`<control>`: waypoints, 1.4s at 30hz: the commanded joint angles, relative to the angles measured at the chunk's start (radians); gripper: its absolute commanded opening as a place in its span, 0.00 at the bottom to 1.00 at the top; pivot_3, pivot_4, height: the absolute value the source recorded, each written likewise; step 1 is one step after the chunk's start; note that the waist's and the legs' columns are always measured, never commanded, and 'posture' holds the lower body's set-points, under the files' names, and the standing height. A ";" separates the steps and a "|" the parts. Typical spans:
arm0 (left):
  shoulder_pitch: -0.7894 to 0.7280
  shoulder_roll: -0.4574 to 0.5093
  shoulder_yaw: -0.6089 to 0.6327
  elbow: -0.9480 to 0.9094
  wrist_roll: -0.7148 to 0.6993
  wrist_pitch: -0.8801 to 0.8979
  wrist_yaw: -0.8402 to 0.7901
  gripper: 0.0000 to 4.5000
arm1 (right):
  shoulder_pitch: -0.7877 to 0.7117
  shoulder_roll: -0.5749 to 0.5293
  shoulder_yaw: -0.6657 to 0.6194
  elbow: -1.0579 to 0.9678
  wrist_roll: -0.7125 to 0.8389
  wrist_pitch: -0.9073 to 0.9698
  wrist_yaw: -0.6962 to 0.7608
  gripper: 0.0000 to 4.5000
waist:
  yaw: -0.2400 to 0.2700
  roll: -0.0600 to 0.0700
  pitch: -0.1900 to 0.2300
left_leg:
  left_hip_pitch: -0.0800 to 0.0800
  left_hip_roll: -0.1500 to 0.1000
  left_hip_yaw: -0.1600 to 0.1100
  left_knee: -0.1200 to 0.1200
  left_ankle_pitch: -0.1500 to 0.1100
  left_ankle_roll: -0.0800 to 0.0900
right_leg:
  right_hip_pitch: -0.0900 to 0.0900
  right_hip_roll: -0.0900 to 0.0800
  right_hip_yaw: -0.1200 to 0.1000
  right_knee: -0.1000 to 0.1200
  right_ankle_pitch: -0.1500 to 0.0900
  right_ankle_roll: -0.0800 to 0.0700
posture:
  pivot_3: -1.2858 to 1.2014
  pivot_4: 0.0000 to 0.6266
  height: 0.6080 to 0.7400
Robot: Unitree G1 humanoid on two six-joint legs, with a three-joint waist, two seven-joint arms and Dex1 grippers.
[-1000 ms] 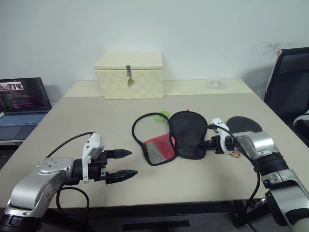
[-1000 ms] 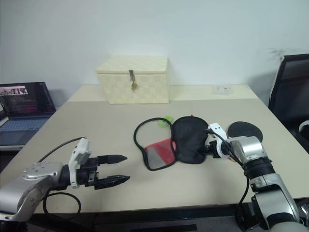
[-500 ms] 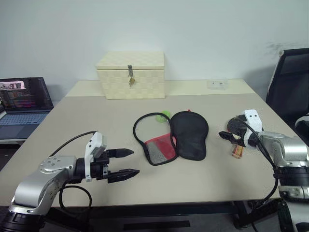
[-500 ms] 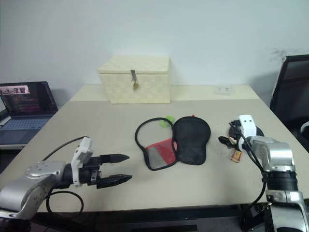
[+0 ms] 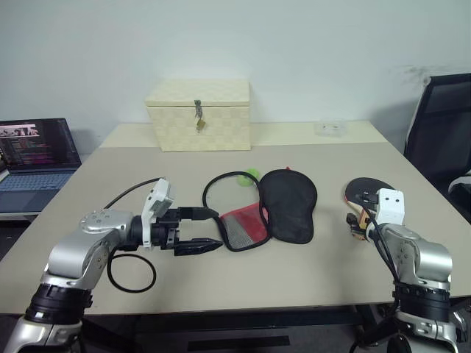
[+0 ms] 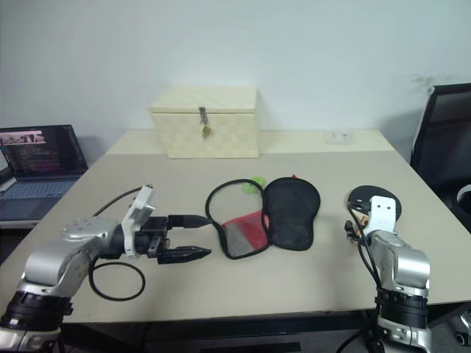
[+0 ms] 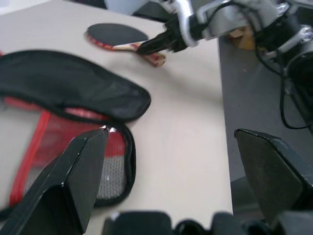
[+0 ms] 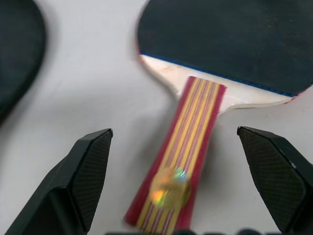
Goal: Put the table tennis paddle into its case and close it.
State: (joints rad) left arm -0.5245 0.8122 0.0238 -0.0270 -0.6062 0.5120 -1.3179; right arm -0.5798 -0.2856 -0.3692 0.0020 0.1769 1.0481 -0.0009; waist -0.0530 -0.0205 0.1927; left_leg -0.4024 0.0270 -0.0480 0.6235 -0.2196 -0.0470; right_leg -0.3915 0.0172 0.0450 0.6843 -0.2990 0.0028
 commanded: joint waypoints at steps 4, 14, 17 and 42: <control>-0.061 -0.014 -0.010 0.035 0.031 -0.046 -0.034 1.00 | -0.058 -0.051 0.036 0.167 -0.021 -0.137 0.026 1.00 | -0.002 0.000 0.000 | 0.000 0.000 0.000 0.000 0.000 0.000 | 0.000 0.000 0.000 0.000 0.001 -0.001 | 0.52 0.24 1.00; -0.022 -0.016 0.016 0.013 0.036 -0.051 -0.015 1.00 | -0.090 -0.057 0.033 0.289 -0.027 -0.220 -0.005 0.59 | -0.004 0.000 0.000 | 0.002 0.000 0.000 0.003 0.000 0.000 | 0.002 0.000 0.001 0.001 0.001 0.001 | 0.52 0.24 1.00; -0.001 -0.011 0.029 -0.002 0.031 -0.048 -0.004 1.00 | -0.106 -0.047 0.017 0.302 -0.020 -0.254 -0.031 0.38 | -0.004 -0.001 0.000 | 0.002 0.001 0.000 0.004 0.000 0.000 | 0.003 0.000 0.001 0.002 0.001 0.002 | 0.52 0.24 1.00; 0.069 0.001 0.077 -0.065 0.000 -0.009 0.044 1.00 | -0.028 0.259 0.214 -0.313 0.084 0.055 -0.077 0.24 | 0.009 0.001 0.000 | -0.015 0.001 -0.002 0.006 0.000 0.000 | -0.017 -0.002 -0.001 0.013 0.001 -0.003 | 0.52 0.24 1.00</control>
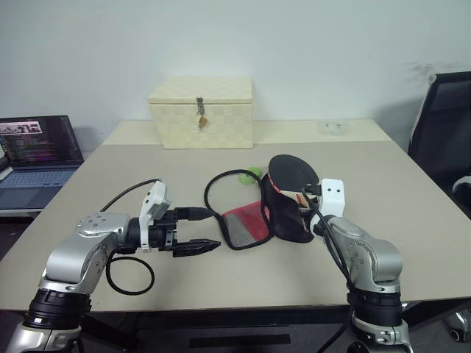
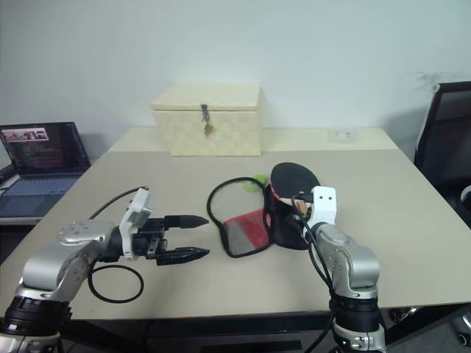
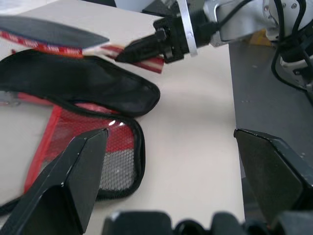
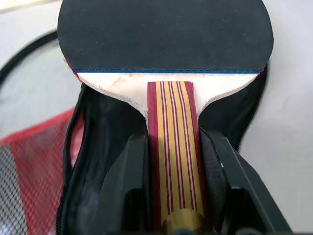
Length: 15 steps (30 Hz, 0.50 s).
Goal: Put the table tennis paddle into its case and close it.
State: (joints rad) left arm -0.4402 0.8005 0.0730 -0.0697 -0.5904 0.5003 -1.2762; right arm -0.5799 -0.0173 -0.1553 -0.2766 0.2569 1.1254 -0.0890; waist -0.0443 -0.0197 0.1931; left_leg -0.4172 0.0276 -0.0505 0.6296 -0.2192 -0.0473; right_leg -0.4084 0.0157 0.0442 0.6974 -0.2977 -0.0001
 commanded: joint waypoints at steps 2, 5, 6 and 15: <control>-0.015 0.013 0.029 -0.025 -0.016 0.003 0.005 1.00 | -0.039 -0.011 0.014 0.000 -0.001 -0.041 0.022 0.24 | 0.000 0.000 0.000 | 0.000 0.000 0.001 0.000 0.000 0.000 | 0.000 0.000 0.000 0.000 0.000 0.000 | 0.52 0.24 1.00; -0.008 0.014 0.034 -0.035 -0.019 0.006 0.010 1.00 | -0.044 0.000 0.030 0.049 -0.008 -0.068 0.028 0.24 | -0.003 0.000 0.000 | 0.001 0.001 0.000 0.000 0.000 0.000 | 0.000 0.000 0.000 0.000 0.000 0.000 | 0.52 0.24 1.00; -0.006 0.015 0.036 -0.038 -0.020 0.007 0.012 1.00 | -0.043 0.005 0.034 0.061 -0.010 -0.076 0.027 0.24 | -0.005 0.000 0.000 | 0.001 0.001 0.000 0.000 0.000 0.000 | 0.000 0.000 0.000 0.000 0.000 0.000 | 0.52 0.24 1.00; 0.020 0.020 0.055 -0.063 -0.026 0.019 0.028 1.00 | -0.063 0.042 0.039 0.177 -0.036 -0.175 0.004 0.24 | -0.011 0.000 0.000 | 0.001 0.001 0.000 0.000 0.000 0.000 | 0.000 0.001 0.000 0.001 0.000 -0.001 | 0.52 0.24 1.00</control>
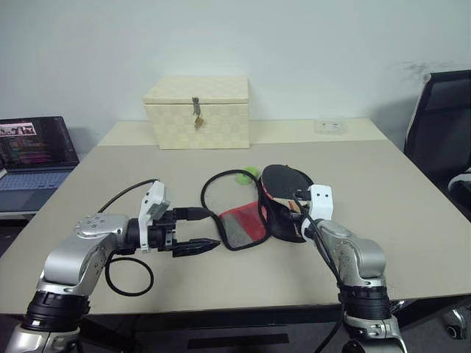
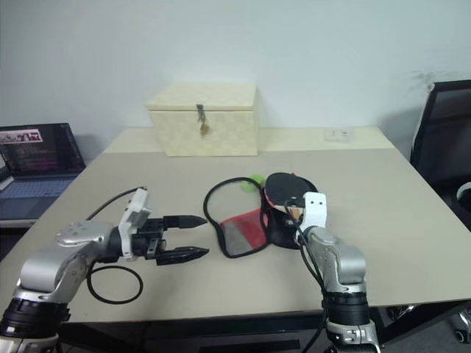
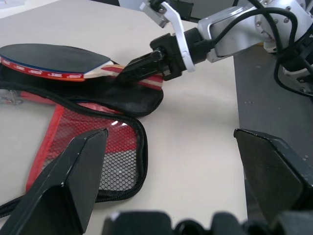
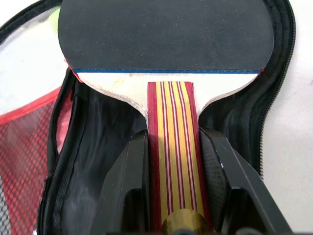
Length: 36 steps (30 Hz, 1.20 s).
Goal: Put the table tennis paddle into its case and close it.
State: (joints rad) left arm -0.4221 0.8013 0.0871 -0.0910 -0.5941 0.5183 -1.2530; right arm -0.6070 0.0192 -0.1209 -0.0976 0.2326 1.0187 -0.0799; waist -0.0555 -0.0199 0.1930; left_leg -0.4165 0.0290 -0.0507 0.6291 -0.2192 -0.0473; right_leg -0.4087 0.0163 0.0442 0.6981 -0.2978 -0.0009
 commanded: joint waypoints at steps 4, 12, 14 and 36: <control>0.004 0.019 0.041 -0.043 -0.022 0.001 0.007 1.00 | -0.040 0.007 0.008 0.025 -0.022 -0.094 -0.004 0.24 | 0.000 0.000 0.000 | 0.000 0.000 0.000 0.000 0.000 0.000 | 0.000 0.000 0.000 0.000 0.000 0.000 | 0.52 0.24 1.00; 0.009 0.019 0.042 -0.049 -0.020 0.003 0.008 1.00 | -0.026 0.043 -0.018 0.041 -0.004 -0.100 -0.012 0.45 | 0.000 0.000 0.000 | 0.000 0.000 0.000 0.000 0.000 0.000 | 0.000 0.000 0.000 0.000 0.000 0.000 | 0.52 0.24 1.00; 0.011 0.018 0.043 -0.052 -0.021 0.003 0.008 1.00 | -0.022 0.046 -0.013 0.033 -0.006 -0.106 -0.008 0.59 | 0.000 0.000 0.000 | 0.000 0.000 0.000 0.000 0.000 0.000 | 0.000 0.000 0.000 0.000 0.000 0.000 | 0.52 0.24 1.00; -0.043 -0.016 -0.004 0.354 0.341 -0.240 0.310 0.47 | -0.044 -0.562 -0.029 -0.328 0.494 0.110 0.725 1.00 | 0.005 -0.001 0.000 | 0.001 -0.001 -0.001 0.001 0.000 0.000 | 0.002 0.000 -0.001 0.000 0.000 0.000 | 0.52 0.24 1.00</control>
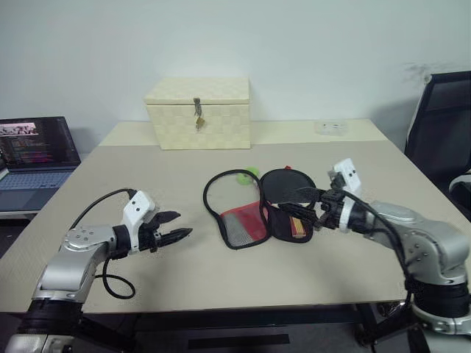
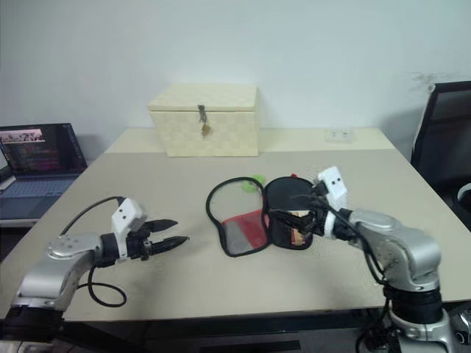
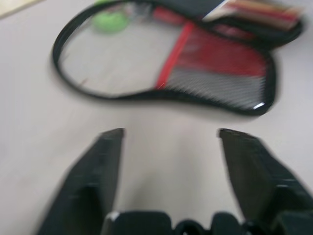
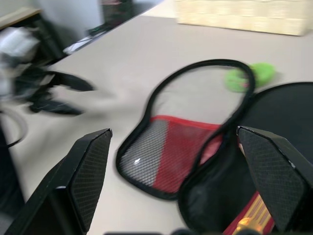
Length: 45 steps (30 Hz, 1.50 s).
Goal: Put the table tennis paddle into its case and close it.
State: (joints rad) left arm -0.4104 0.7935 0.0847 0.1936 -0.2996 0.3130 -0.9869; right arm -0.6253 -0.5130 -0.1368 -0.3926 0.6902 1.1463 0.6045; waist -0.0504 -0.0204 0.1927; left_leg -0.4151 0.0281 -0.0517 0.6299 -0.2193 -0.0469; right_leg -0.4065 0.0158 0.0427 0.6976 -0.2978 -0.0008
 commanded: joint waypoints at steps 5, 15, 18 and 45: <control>-0.169 -0.077 -0.054 0.255 0.122 -0.094 0.087 0.05 | -0.038 -0.033 0.004 -0.014 0.027 -0.051 0.028 1.00 | 0.002 -0.001 0.000 | 0.000 -0.001 0.000 0.001 0.000 0.000 | 0.000 0.000 -0.001 0.001 0.000 0.000 | 0.52 0.24 1.00; -0.344 -0.240 -0.120 0.551 0.213 -0.231 0.131 0.01 | -0.059 0.027 -0.023 0.003 0.043 -0.058 -0.058 1.00 | 0.005 -0.001 -0.001 | -0.001 -0.001 0.000 0.001 0.000 0.000 | 0.000 0.000 -0.001 0.001 0.000 0.000 | 0.52 0.24 1.00; -0.378 -0.306 -0.130 0.597 0.213 -0.235 0.118 0.01 | -0.042 0.012 -0.020 -0.004 0.039 -0.053 -0.063 1.00 | 0.013 -0.001 -0.001 | -0.001 -0.001 0.000 0.001 0.000 0.000 | 0.000 0.000 -0.002 0.001 0.000 0.000 | 0.52 0.24 1.00; -0.903 -0.639 -0.136 0.971 0.262 -0.423 0.152 0.01 | 0.136 -0.239 -0.095 0.114 -0.002 -0.086 -0.006 1.00 | 0.004 -0.003 -0.001 | -0.001 -0.011 0.002 0.004 0.000 0.001 | 0.001 -0.001 -0.001 0.001 0.001 0.004 | 0.52 0.24 1.00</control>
State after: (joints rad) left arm -1.2837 0.1476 -0.0736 1.1453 -0.0457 -0.0778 -0.8629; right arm -0.4871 -0.7414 -0.1968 -0.2659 0.6876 1.0641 0.6071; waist -0.0467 -0.0237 0.1917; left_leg -0.4164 0.0178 -0.0495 0.6341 -0.2193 -0.0462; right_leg -0.4056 0.0155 0.0421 0.6986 -0.2970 0.0035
